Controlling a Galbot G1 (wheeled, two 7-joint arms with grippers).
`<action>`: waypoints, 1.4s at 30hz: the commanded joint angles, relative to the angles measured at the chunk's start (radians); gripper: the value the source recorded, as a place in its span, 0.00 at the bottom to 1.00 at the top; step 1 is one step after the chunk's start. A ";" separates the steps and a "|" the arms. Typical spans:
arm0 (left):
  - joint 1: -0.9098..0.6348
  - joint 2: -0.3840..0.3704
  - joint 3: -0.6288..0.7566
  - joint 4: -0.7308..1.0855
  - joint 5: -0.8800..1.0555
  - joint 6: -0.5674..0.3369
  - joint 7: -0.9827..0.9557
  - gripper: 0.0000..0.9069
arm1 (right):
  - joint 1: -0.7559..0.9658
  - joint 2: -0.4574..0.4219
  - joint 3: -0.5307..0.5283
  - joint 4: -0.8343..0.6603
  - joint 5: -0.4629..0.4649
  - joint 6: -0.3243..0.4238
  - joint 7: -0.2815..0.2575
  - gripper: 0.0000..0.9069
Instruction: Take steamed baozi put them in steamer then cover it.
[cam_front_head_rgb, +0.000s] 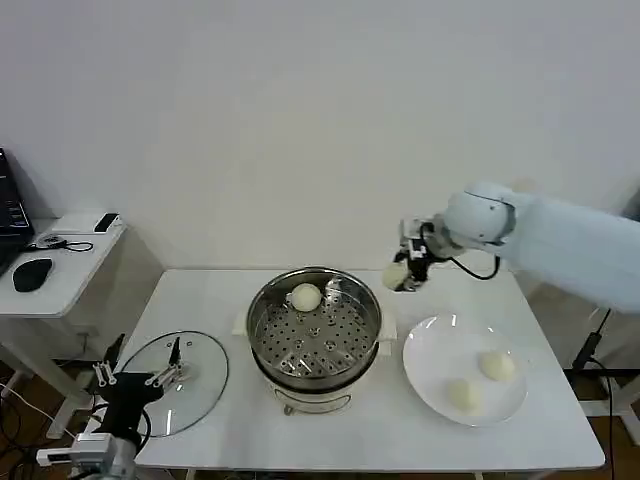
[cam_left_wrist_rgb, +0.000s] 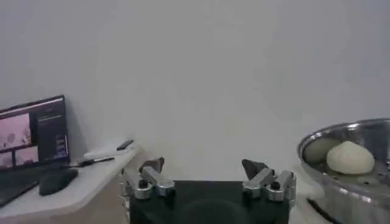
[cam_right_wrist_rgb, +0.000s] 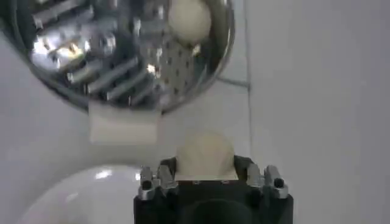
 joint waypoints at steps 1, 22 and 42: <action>-0.010 -0.004 -0.007 -0.001 0.000 0.000 0.000 1.00 | -0.035 0.316 0.010 -0.074 0.163 -0.082 0.078 0.71; -0.016 -0.024 -0.043 -0.004 -0.004 -0.002 0.000 1.00 | -0.144 0.531 -0.004 -0.216 0.198 -0.117 0.078 0.71; -0.016 -0.030 -0.040 -0.005 0.002 -0.006 0.000 1.00 | -0.179 0.549 -0.002 -0.250 0.148 -0.088 0.092 1.00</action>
